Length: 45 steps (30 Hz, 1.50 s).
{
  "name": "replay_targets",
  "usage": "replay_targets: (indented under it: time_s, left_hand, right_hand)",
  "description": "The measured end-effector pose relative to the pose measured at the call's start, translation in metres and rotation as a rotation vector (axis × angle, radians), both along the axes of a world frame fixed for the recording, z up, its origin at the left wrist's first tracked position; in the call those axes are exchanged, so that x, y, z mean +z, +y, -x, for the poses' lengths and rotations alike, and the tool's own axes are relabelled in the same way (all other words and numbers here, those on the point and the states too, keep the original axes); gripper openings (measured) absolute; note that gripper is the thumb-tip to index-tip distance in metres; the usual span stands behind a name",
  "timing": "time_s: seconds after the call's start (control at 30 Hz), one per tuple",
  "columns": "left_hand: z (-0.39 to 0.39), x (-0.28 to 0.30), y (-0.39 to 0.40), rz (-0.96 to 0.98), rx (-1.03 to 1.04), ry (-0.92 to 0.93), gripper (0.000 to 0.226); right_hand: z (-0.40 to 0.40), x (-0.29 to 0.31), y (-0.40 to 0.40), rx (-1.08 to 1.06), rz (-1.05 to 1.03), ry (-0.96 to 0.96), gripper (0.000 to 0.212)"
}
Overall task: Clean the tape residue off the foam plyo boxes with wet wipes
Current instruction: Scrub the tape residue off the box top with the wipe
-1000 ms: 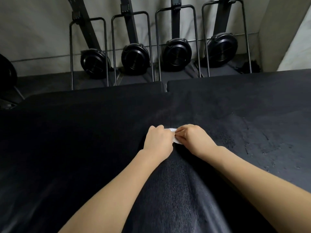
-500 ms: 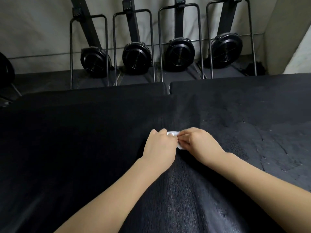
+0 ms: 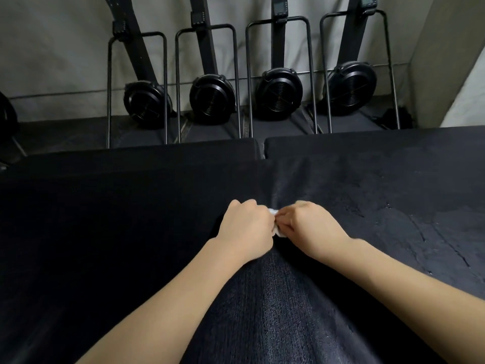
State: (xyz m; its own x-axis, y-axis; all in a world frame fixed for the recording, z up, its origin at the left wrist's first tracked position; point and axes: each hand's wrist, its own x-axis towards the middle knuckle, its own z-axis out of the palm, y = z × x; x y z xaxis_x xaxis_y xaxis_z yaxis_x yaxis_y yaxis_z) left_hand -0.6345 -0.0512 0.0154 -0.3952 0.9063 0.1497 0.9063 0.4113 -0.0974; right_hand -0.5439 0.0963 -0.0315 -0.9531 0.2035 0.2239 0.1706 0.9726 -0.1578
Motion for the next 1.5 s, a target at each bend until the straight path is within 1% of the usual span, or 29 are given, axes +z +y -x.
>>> replay_targets:
  time_s: [0.07,0.13,0.17,0.23,0.3,0.37,0.43,0.57,0.63,0.73,0.87,0.97,1.0,1.1,1.13,1.2,1.23,1.3,1.4,1.43,1.5]
  left_hand:
    - [-0.004,-0.001,-0.006,0.009,-0.044,0.029,0.022]
    - [-0.003,-0.003,-0.005,0.000,-0.056,0.049,0.019]
    - [0.001,-0.005,-0.001,-0.007,-0.049,0.060,0.019]
    - [0.013,-0.008,0.009,-0.046,-0.018,0.072,0.019]
    - [0.030,-0.010,0.023,-0.079,0.016,0.062,0.018]
    - [0.049,-0.010,0.037,-0.079,0.037,0.042,0.021]
    - [0.064,-0.007,0.051,-0.069,0.054,0.020,0.024]
    - [0.084,-0.004,0.071,-0.042,0.087,-0.035,0.025]
    - [0.087,-0.005,0.074,-0.021,0.099,-0.051,0.025]
    - [0.079,-0.005,0.071,-0.032,0.107,-0.056,0.024]
    - [0.054,-0.009,0.048,-0.034,0.073,0.021,0.020]
    - [0.049,-0.010,0.034,-0.028,0.037,0.049,0.025]
    - [0.052,-0.009,0.034,-0.029,0.036,0.039,0.026]
    - [0.071,-0.009,0.045,-0.041,0.069,0.005,0.028]
    - [0.080,-0.008,0.050,-0.040,0.090,-0.001,0.029]
    - [0.098,-0.007,0.060,-0.028,0.130,-0.038,0.030]
    - [0.106,-0.005,0.066,-0.025,0.148,-0.067,0.032]
    - [0.121,-0.002,0.078,-0.018,0.180,-0.110,0.034]
    - [0.136,-0.005,0.100,0.001,0.217,-0.125,0.035]
    - [0.139,-0.008,0.107,0.002,0.224,-0.141,0.035]
    - [0.139,-0.012,0.122,-0.004,0.220,-0.207,0.036]
  right_hand:
    - [-0.014,0.001,-0.004,0.056,-0.051,0.008,0.053]
    - [-0.013,0.002,-0.001,0.069,-0.031,0.025,0.058]
    - [-0.005,0.001,0.003,0.063,-0.031,0.016,0.058]
    - [0.015,-0.004,0.015,0.033,-0.049,-0.007,0.046]
    - [0.037,-0.007,0.033,0.007,-0.046,0.019,0.037]
    - [0.061,-0.011,0.052,0.006,-0.116,0.018,0.030]
    - [0.084,-0.011,0.066,-0.016,-0.179,0.008,0.028]
    - [0.112,-0.014,0.084,-0.085,-0.061,0.047,0.027]
    - [0.113,-0.014,0.085,-0.096,0.019,0.061,0.029]
    - [0.104,-0.010,0.077,-0.102,0.082,0.070,0.040]
    - [0.074,-0.011,0.060,-0.032,-0.009,0.022,0.046]
    - [0.056,-0.010,0.054,0.055,-0.016,0.044,0.055]
    - [0.058,-0.007,0.056,0.069,-0.016,0.040,0.055]
    - [0.082,-0.008,0.064,0.072,-0.067,0.025,0.038]
    - [0.094,-0.007,0.068,0.046,-0.061,0.019,0.040]
    - [0.117,-0.005,0.078,-0.006,-0.024,0.020,0.055]
    - [0.128,-0.004,0.084,-0.019,-0.006,0.020,0.059]
    - [0.147,0.000,0.091,-0.035,0.036,0.017,0.053]
    - [0.158,0.006,0.103,-0.065,0.040,0.015,0.033]
    - [0.157,0.008,0.109,-0.072,0.031,0.003,0.031]
    - [0.150,0.010,0.123,-0.100,0.053,-0.022,0.033]
